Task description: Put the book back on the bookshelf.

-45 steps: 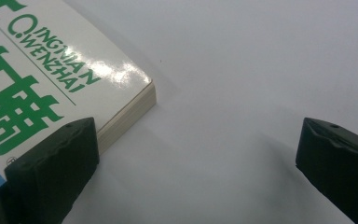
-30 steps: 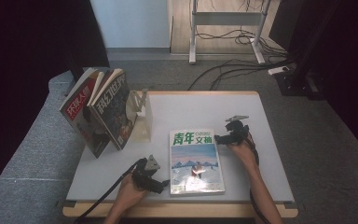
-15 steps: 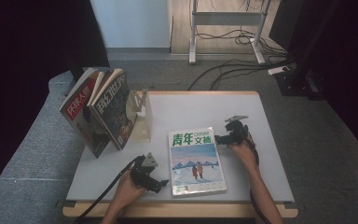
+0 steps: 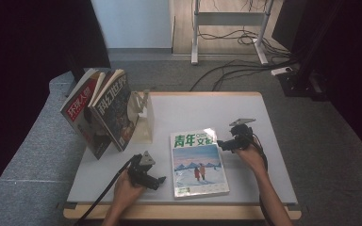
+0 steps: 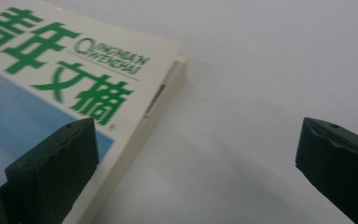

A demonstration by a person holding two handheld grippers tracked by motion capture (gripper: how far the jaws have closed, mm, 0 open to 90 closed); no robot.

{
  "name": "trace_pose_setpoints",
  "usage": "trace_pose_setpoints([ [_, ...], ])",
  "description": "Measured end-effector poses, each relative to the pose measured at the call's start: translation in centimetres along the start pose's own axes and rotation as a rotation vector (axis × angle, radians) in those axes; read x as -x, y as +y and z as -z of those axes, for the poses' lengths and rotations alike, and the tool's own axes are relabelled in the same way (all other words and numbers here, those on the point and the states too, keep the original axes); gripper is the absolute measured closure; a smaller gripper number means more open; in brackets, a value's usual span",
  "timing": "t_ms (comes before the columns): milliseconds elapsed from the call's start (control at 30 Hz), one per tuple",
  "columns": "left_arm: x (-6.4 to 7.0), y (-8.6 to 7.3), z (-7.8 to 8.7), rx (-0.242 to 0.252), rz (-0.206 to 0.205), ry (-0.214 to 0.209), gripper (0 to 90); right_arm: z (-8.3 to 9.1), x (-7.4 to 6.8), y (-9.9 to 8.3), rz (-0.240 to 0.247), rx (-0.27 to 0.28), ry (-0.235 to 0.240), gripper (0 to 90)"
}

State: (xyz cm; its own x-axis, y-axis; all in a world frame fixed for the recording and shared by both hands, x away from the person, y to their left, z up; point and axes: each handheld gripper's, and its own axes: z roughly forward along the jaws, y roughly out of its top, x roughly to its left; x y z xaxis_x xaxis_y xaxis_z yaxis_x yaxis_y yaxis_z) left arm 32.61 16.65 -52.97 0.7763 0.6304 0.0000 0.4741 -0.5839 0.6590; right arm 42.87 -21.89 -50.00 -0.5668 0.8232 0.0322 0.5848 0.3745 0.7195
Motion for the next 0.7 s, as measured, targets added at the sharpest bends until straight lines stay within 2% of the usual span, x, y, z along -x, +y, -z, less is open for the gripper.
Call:
trace_pose_setpoints([
  [200,0.0,0.0,0.0,0.001,-0.001,0.001,0.0,0.7,-1.2,-0.3,0.028,0.025,0.066,0.0],
  [400,0.0,0.0,0.0,0.001,-0.001,0.001,0.0,0.6,-2.5,-0.5,0.071,0.005,0.12,0.0],
  [500,0.0,0.0,0.0,0.001,-0.001,0.001,0.0,0.4,-3.2,-0.6,0.08,-0.002,0.147,0.0],
  [700,0.0,0.0,0.0,0.002,-0.001,0.002,0.0,-0.3,-4.1,-0.8,0.083,-0.02,0.17,0.0],
])
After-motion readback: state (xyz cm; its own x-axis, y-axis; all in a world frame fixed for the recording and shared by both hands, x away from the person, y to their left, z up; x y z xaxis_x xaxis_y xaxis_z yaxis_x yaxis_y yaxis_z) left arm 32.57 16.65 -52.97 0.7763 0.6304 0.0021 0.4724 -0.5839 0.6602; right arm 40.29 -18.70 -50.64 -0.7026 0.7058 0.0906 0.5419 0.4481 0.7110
